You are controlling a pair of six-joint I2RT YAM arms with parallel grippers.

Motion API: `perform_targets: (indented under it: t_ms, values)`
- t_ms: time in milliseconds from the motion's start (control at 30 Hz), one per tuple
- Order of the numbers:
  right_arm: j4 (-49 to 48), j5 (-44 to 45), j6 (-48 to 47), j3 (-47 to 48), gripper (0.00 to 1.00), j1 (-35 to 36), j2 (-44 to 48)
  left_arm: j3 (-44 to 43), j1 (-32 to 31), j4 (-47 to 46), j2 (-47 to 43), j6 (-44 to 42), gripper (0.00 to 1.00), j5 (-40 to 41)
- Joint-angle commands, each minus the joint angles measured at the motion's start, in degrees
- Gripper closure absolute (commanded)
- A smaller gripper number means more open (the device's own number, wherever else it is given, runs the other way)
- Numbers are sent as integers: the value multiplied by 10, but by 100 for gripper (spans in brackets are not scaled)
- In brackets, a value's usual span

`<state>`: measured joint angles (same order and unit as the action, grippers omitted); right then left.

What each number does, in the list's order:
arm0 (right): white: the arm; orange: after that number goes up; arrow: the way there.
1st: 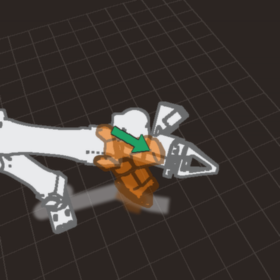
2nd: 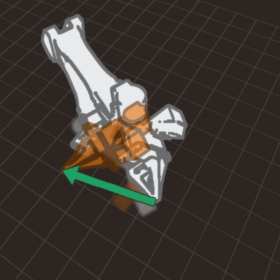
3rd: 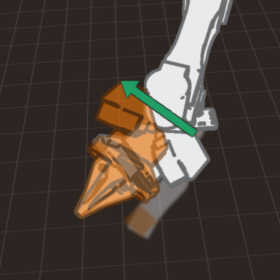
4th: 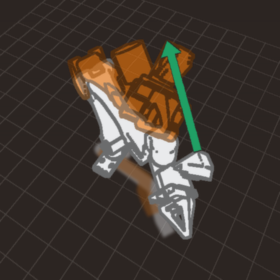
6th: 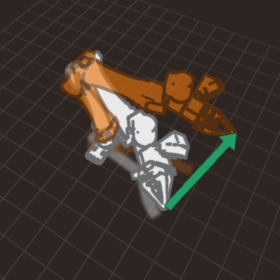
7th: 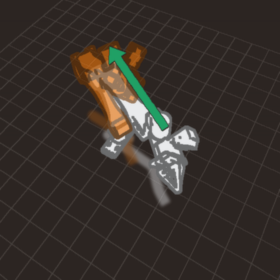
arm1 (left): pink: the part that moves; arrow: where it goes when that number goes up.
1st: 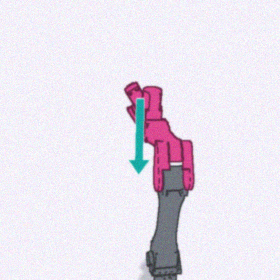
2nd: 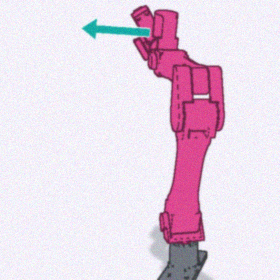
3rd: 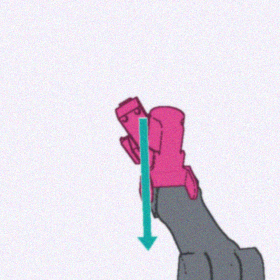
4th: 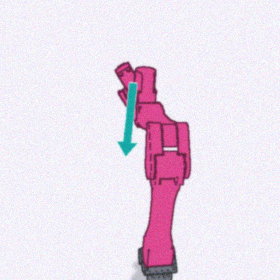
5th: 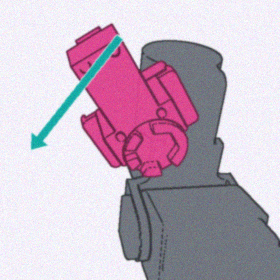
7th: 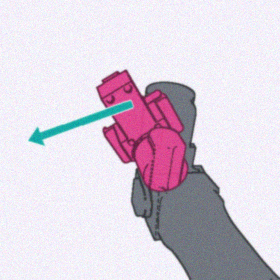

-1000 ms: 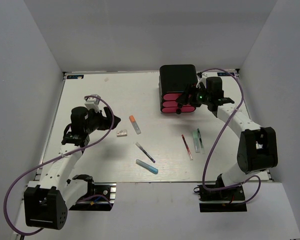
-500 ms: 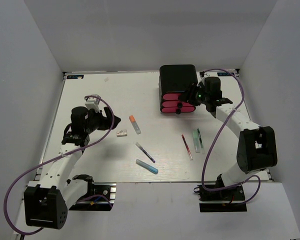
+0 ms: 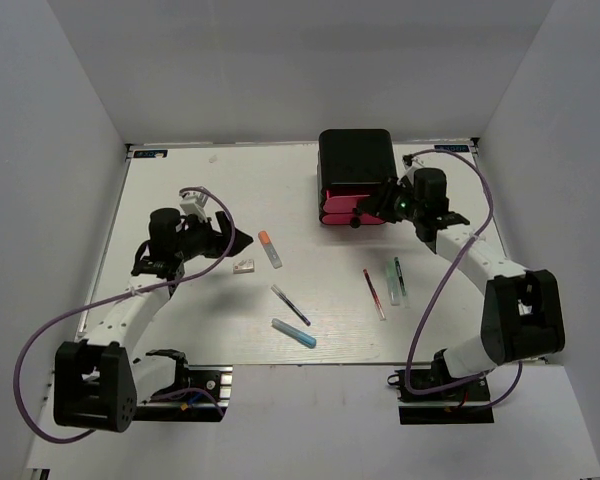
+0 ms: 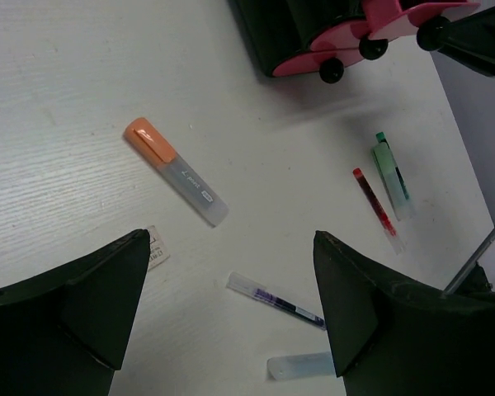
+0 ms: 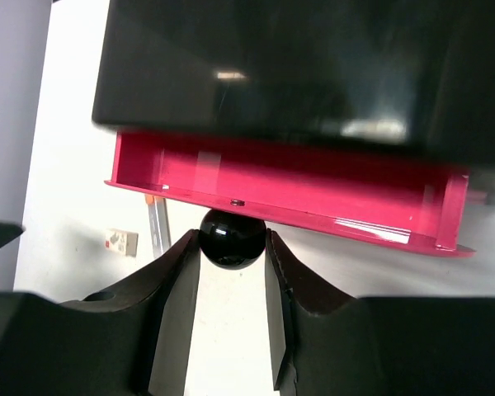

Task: Sort the stationery into containers
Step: Open the drawer, then grab a piece of stationery with the left arm

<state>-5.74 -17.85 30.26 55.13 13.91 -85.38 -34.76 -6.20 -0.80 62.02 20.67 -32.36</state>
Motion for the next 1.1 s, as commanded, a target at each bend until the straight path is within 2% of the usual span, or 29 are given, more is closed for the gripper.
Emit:
perform_targets:
  t_ms: [0,167,200,233,267,300,400,467,667,900,1067]
  values:
    - [27,-16,-13,-41,81,4,40,-15,1,-20,31,27,10,-35]
    - [52,-24,-27,-65,81,3,71,-22,1,-41,63,54,10,-29]
    - [56,-24,-27,-67,77,3,74,-22,1,-49,70,67,10,-29]
    - [56,-25,-31,-75,69,3,78,-27,1,-54,78,73,10,-29]
    - [56,-25,-35,-75,53,3,76,-35,1,-54,97,80,10,-11]
    - [56,-24,-37,-75,45,3,78,-40,1,-54,109,87,10,-11]
    - [56,-29,-48,-76,28,1,80,-70,-5,-38,157,92,10,11]
    - [56,-35,-54,-80,22,1,87,-98,-17,-14,180,92,10,30]
    - [81,-42,-86,-95,21,-1,128,-196,-55,82,267,68,12,109]
    - [154,-33,-174,-82,24,-8,192,-310,-140,236,360,62,28,257]
    - [128,-6,-205,-122,27,-29,295,-340,-186,289,405,89,28,341]
